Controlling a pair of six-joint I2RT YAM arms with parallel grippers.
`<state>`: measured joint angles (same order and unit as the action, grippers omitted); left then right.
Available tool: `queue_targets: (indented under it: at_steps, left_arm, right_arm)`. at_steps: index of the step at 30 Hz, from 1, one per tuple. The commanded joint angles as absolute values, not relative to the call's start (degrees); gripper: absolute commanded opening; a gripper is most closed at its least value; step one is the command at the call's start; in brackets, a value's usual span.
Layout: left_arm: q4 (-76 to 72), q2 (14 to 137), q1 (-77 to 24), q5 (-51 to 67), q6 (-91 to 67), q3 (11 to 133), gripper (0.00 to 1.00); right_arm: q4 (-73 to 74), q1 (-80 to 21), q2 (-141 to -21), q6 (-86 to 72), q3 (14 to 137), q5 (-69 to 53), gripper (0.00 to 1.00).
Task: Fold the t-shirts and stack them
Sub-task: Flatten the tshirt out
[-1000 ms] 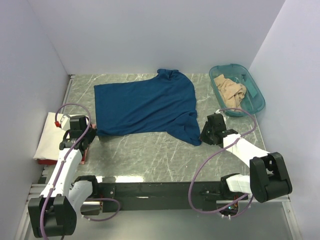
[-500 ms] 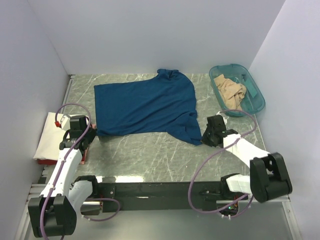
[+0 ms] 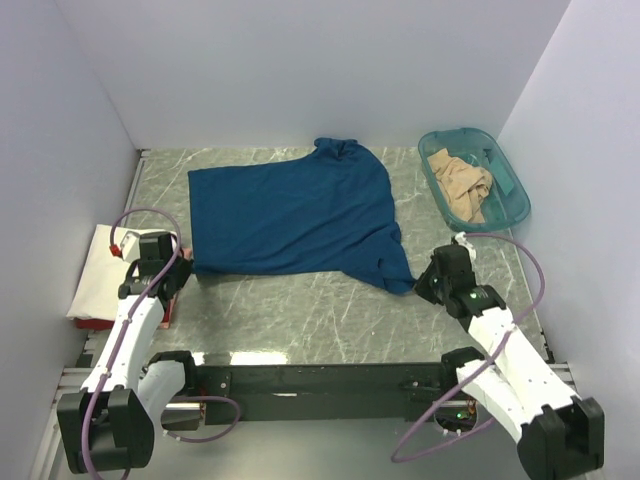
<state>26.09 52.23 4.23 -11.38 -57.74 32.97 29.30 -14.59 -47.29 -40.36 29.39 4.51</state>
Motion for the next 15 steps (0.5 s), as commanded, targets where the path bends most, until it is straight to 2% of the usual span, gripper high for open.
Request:
queue_targets:
  at_steps: [1, 3, 6, 7, 10, 15]
  left_arm:
    - [27.4, 50.5, 4.7, -11.9, -57.4, 33.9, 0.01]
    - [28.1, 49.9, 4.7, -12.5, -57.5, 33.7, 0.01]
    - [28.6, 49.5, 4.9, -12.9, -57.5, 33.0, 0.01]
    - [28.6, 49.4, 4.9, -13.1, -57.5, 32.9, 0.02]
    - [28.4, 49.1, 4.9, -13.0, -57.6, 31.8, 0.06]
    - [28.2, 48.3, 4.9, -13.4, -57.9, 30.2, 0.1]
  right_arm:
    - [33.1, -15.3, -43.2, -43.7, 28.0, 2.2, 0.01]
    - [33.4, -15.6, -42.2, -43.9, 27.9, 1.4, 0.04]
    - [33.4, -15.6, -41.0, -43.3, 28.6, 0.4, 0.23]
    - [32.2, -15.8, -40.7, -42.0, 28.8, 0.2, 0.33]
    - [30.8, -18.5, -42.0, -40.9, 31.4, 1.7, 0.43]
    - [26.2, -22.4, -50.0, -40.9, 36.3, 4.6, 0.45]
